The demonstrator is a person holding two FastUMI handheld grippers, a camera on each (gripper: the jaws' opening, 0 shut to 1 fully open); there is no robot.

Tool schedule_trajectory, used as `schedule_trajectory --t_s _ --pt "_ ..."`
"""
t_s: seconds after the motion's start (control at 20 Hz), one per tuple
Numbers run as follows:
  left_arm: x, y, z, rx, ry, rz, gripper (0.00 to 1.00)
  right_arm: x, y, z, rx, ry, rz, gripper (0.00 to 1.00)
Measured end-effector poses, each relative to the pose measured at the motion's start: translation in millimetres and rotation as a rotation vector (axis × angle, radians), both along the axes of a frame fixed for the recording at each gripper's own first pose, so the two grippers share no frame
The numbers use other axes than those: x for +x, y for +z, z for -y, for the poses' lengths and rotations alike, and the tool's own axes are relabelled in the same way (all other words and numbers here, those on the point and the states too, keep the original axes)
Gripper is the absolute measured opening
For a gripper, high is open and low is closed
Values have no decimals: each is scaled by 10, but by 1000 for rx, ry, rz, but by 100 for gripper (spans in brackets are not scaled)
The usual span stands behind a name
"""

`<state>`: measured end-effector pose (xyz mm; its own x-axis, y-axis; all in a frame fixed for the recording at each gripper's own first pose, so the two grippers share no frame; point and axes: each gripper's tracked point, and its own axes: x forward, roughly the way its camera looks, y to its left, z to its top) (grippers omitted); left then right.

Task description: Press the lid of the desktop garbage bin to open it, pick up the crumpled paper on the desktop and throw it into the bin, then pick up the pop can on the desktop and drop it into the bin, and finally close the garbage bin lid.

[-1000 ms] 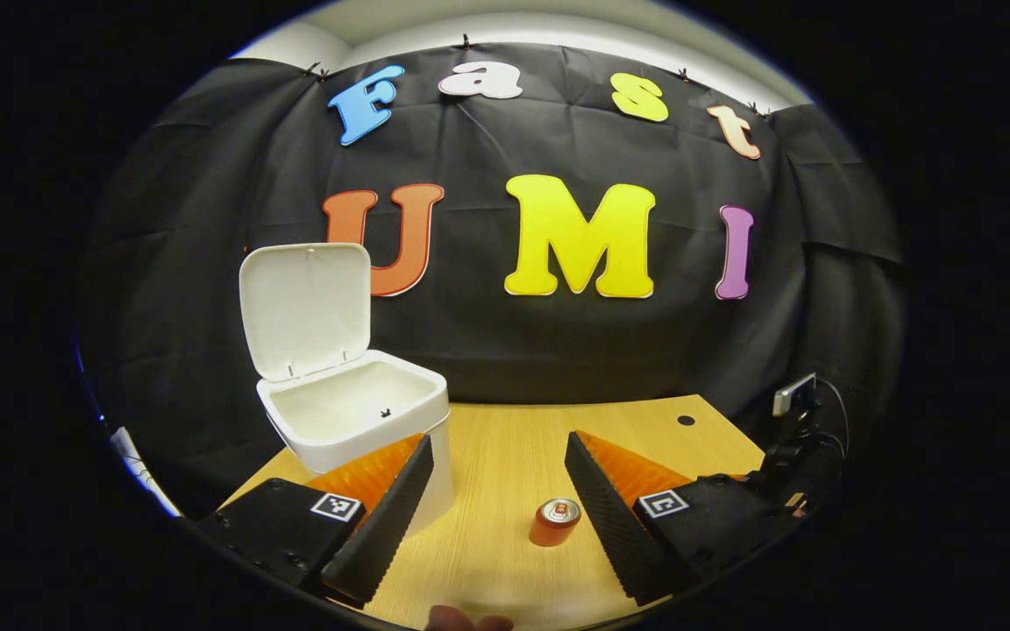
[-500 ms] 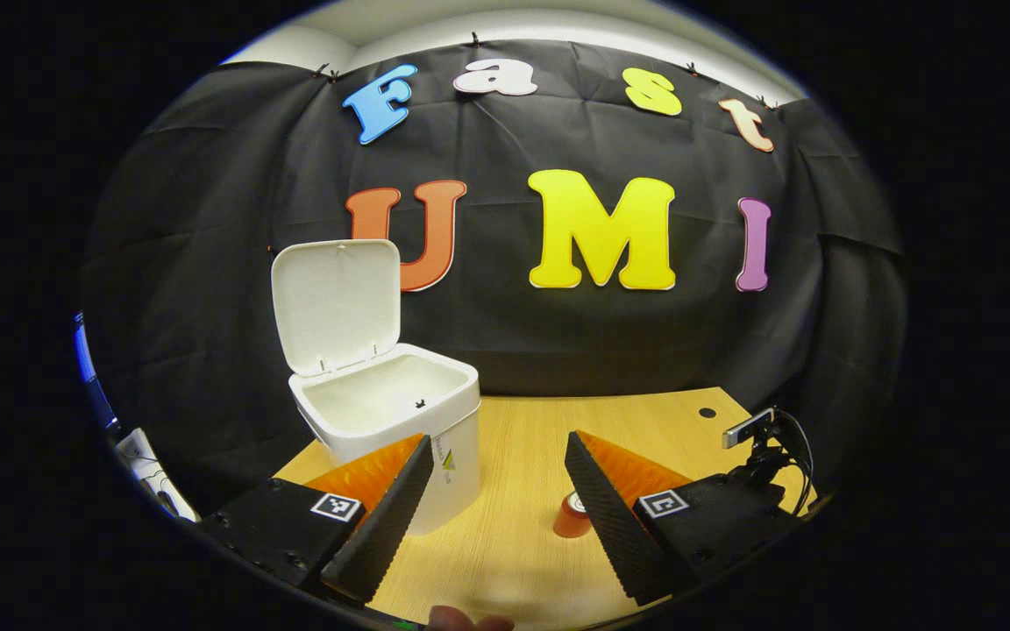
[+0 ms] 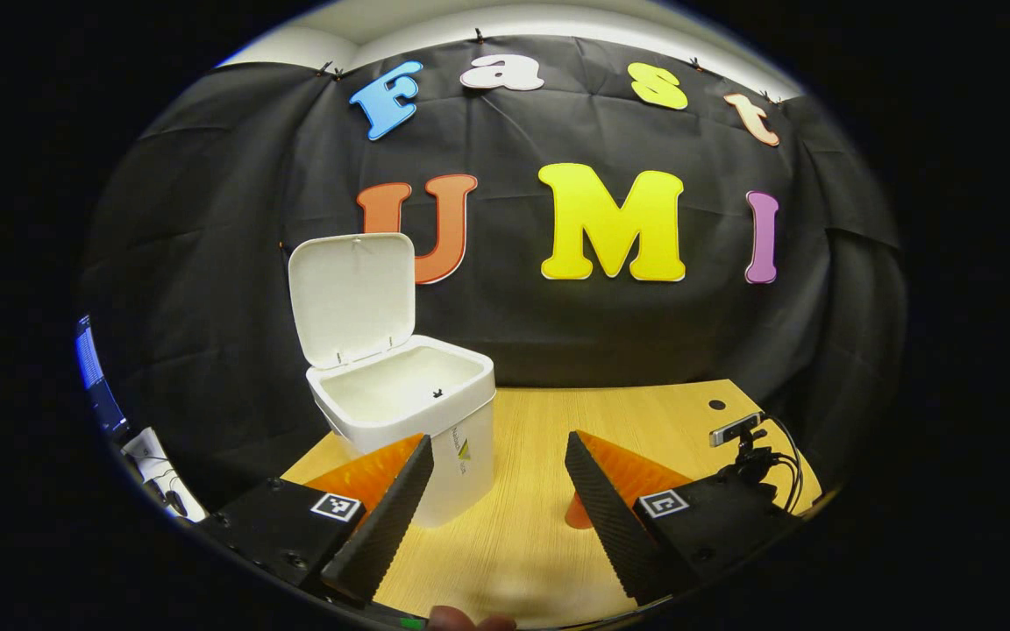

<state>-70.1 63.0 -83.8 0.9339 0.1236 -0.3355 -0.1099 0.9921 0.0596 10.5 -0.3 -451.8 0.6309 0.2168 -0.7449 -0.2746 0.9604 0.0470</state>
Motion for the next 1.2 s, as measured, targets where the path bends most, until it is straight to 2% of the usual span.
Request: schedule_trajectory --t_s 0.05,0.1,0.15,0.2,0.3,0.35,0.4,0.65,0.75,1.0,1.2 --pt "-6 -1 -6 0 1 -2 99 16 -5 3 -1 -7 1 62" --pt "-10 -6 -6 -1 2 -4 99 15 -3 4 1 -10 0 47" --pt "-14 -11 -19 0 4 -5 100 31 -9 -1 -2 -11 -1 41" --pt "-28 3 -29 -1 6 -3 100 43 -13 -8 -2 -10 -4 30" --pt "-44 16 -38 -1 8 -1 99 58 -6 7 -10 -10 -6 31" --pt "-53 20 -47 2 8 -2 99 80 -9 13 -9 -15 -8 17" --pt "-59 23 -59 4 9 -1 99 71 -5 9 -8 -19 -14 15" --pt "-101 20 -122 -20 20 2 99 8 95 52 14 -70 -63 15" --pt "-122 6 -166 -31 26 4 99 7 243 55 30 -90 -42 1" --pt "-132 -2 -262 -33 21 20 99 104 954 -49 68 -85 58 1" --pt "-121 -29 -319 -30 -1 31 99 230 1725 -250 120 -61 168 1"
